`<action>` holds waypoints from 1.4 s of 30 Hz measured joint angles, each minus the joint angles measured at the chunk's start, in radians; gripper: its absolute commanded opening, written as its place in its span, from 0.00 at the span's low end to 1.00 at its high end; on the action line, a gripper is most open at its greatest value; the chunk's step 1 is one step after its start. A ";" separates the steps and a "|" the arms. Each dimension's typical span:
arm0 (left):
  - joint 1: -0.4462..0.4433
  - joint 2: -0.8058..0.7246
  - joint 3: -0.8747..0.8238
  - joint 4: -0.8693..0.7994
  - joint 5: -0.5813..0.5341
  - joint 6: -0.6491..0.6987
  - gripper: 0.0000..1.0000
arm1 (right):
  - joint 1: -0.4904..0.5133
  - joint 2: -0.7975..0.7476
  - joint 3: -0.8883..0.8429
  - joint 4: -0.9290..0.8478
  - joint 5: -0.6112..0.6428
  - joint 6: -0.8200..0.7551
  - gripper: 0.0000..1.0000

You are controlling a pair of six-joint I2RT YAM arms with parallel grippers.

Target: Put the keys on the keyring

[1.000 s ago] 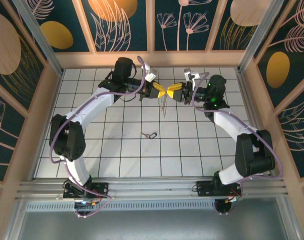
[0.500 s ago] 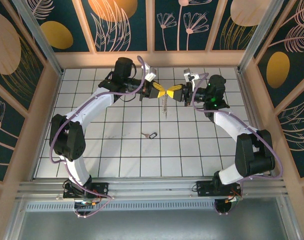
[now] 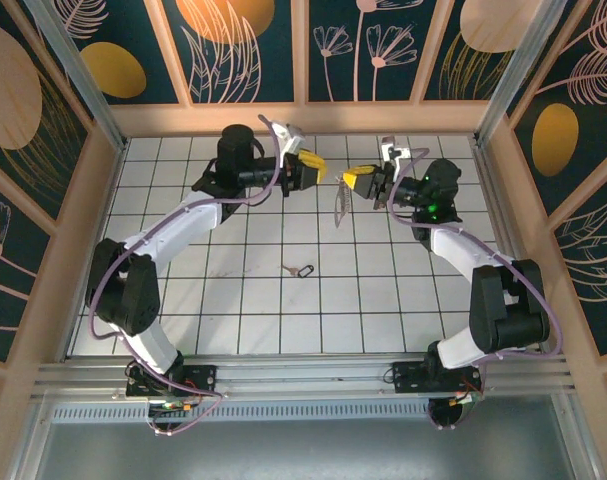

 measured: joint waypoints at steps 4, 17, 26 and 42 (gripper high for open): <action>0.000 -0.033 -0.043 0.118 -0.080 -0.095 0.30 | 0.000 -0.008 -0.028 0.124 0.041 0.066 0.00; 0.043 -0.034 -0.179 0.452 -0.061 -0.384 0.35 | 0.037 0.019 -0.042 0.534 0.146 0.290 0.00; 0.049 -0.047 -0.198 0.606 0.029 -0.479 0.36 | 0.076 0.155 0.021 0.632 0.146 0.423 0.00; 0.053 -0.050 -0.221 0.728 0.085 -0.570 0.36 | 0.129 0.227 0.084 0.660 0.167 0.473 0.00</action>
